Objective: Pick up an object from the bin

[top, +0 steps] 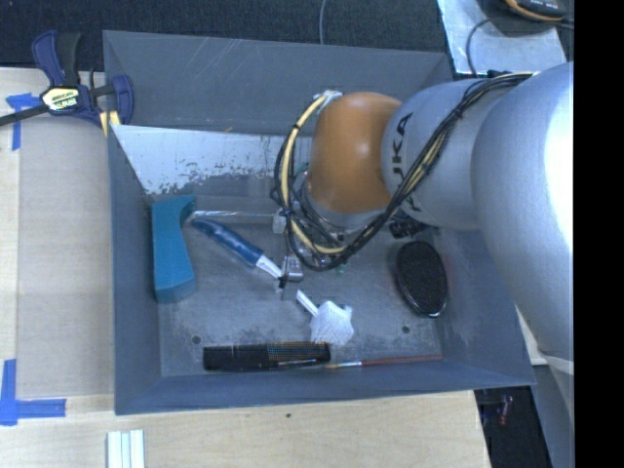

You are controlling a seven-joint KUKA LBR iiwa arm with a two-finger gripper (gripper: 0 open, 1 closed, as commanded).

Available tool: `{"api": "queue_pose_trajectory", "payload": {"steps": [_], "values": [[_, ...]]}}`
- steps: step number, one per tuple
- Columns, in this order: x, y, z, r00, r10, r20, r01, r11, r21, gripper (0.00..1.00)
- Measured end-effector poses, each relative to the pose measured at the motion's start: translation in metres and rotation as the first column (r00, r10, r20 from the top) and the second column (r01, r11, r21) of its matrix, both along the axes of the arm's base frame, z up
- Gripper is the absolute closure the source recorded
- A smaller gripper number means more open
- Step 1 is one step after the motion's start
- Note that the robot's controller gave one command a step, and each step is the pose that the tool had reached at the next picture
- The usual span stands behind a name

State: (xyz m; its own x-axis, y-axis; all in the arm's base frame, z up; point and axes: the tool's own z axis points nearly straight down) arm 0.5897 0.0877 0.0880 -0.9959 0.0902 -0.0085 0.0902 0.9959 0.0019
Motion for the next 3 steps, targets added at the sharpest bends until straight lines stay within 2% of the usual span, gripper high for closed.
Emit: {"api": "queue_pose_trajectory", "payload": {"steps": [1, 3], "values": [[0.0322, 0.0279, -0.0175, 1.000, -0.026, 0.010, 0.026, 1.000, 0.000, 1.00], [0.0322, 0.0279, -0.0175, 1.000, -0.025, 0.010, 0.025, 1.000, 0.000, 1.00]]}}
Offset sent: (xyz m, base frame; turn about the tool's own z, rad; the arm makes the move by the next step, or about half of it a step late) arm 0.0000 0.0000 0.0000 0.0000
